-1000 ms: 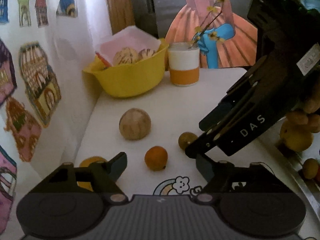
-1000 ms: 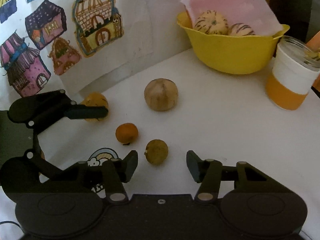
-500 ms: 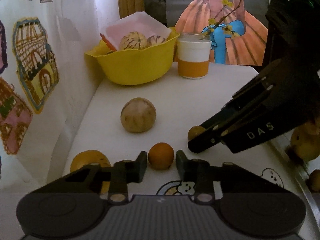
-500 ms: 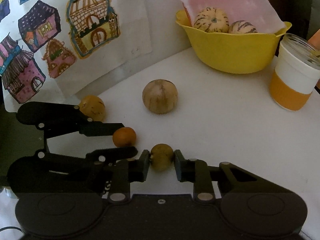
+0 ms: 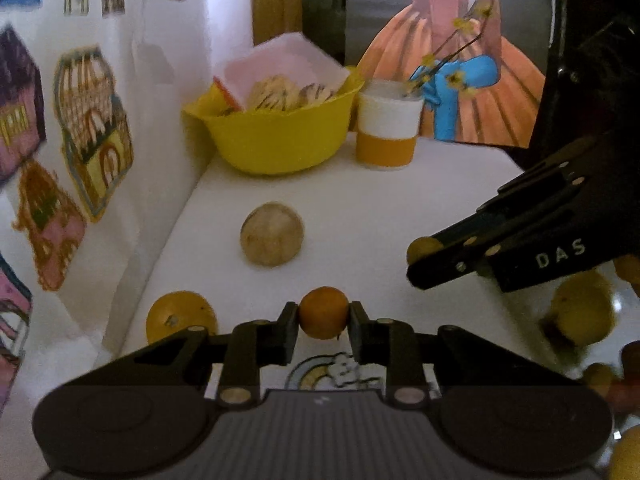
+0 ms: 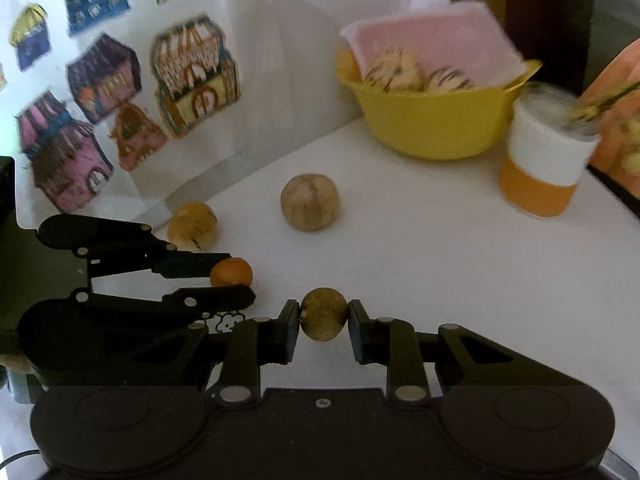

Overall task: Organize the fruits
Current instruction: 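Carry the tangerine and brown fruit onto the tray and open both tools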

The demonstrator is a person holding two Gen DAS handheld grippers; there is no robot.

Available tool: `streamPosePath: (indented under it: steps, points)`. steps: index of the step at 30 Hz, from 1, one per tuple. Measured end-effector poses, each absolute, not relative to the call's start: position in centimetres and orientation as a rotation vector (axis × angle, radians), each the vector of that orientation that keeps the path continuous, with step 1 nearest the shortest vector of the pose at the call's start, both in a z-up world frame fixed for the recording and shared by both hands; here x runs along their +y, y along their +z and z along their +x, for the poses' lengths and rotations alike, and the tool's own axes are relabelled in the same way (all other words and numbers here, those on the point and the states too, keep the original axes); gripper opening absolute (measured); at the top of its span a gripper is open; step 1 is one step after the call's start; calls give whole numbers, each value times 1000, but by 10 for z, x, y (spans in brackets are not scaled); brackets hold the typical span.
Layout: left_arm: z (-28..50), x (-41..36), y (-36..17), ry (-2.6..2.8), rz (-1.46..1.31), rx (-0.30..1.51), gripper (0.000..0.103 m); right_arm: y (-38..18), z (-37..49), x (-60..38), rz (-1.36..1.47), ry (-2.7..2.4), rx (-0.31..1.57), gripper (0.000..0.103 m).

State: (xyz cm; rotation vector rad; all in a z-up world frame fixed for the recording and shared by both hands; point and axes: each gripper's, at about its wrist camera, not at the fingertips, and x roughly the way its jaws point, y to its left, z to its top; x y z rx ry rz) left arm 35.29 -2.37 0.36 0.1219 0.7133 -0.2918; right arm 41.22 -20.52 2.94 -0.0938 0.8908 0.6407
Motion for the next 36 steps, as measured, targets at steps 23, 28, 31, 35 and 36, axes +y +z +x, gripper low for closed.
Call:
streamPosePath:
  steps: [23,28,31,35,36]
  points:
    - [283,-185,53,-571,199,693,29,55,278,-371,-56,445,745,28]
    - [273,-211,42,-582,249,736,29,32,258,-386,-66,415,782,28]
    - [266,-221,37,-588,270,756,29,20,248,-390,-70,411,802,28]
    - [263,-234,31,-588,314,787,29,14,238,-394,-59,414,798,28]
    - [262,-237,30,-585,325,797,29,13,236,-395,-56,417,798,28]
